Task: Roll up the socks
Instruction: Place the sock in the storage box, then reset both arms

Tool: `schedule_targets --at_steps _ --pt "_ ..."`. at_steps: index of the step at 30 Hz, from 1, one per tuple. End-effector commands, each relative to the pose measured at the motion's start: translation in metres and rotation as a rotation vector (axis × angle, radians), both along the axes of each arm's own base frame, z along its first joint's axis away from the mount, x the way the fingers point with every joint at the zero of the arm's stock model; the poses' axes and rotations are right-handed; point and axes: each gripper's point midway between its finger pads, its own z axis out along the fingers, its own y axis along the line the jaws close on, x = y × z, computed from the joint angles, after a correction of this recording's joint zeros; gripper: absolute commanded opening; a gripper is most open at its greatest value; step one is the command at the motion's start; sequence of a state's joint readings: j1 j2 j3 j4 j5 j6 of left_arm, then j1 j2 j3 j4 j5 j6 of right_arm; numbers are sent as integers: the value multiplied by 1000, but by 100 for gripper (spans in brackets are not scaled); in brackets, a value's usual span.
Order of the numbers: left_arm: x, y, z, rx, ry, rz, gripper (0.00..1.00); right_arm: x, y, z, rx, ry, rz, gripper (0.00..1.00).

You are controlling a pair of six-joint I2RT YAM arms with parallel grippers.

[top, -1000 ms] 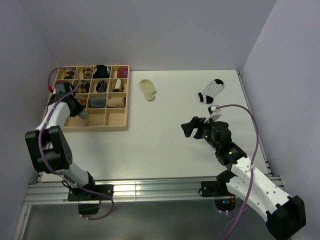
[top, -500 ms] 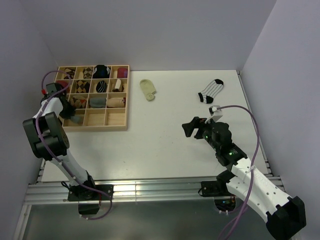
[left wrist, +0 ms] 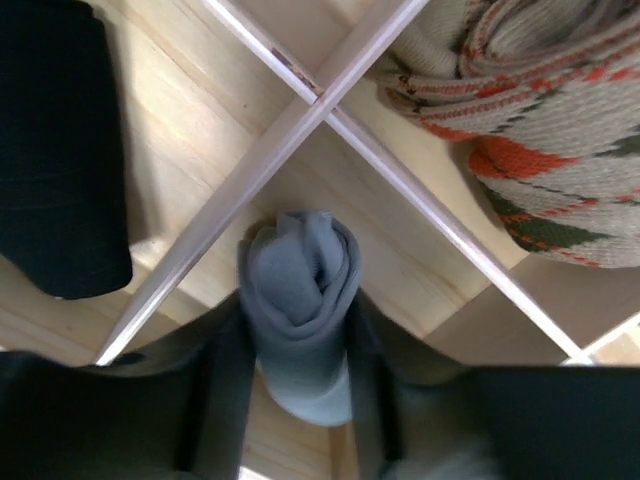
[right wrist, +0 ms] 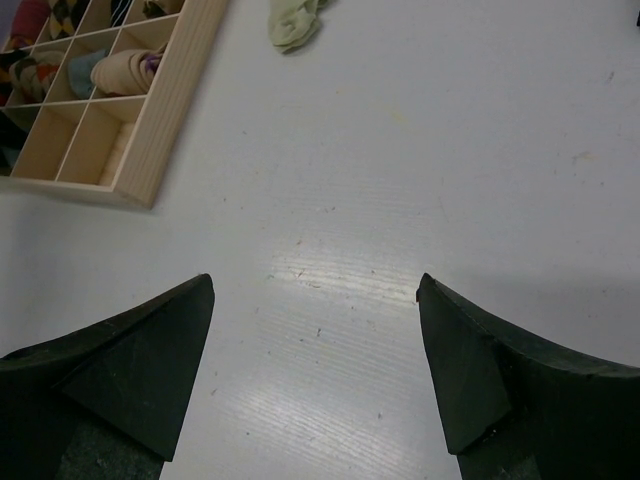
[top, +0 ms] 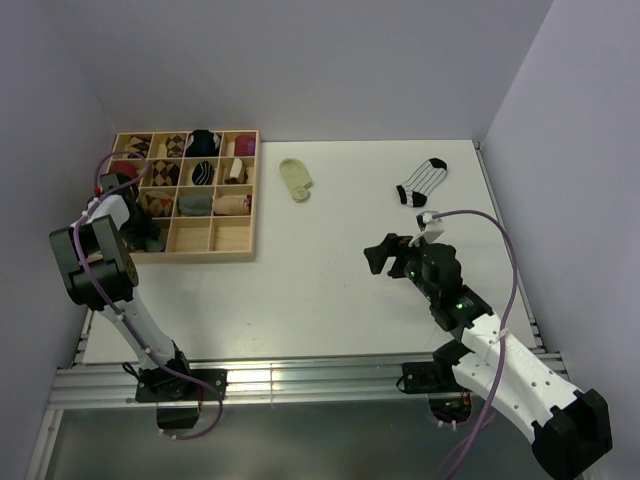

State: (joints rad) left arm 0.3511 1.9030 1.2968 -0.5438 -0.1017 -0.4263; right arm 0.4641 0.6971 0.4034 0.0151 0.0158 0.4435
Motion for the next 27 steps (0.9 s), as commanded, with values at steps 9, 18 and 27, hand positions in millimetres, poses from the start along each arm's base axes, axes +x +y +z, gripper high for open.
schedule_targets --at_steps 9,18,27 --pt "8 -10 12 -47 -41 -33 73 5 -5 23 -25 -51 -16 89" --pt "13 -8 83 0 -189 8 94 2 -20 57 -27 -99 -79 89" --pt "-19 -22 225 93 -559 41 99 -11 -56 117 -46 -160 -224 93"
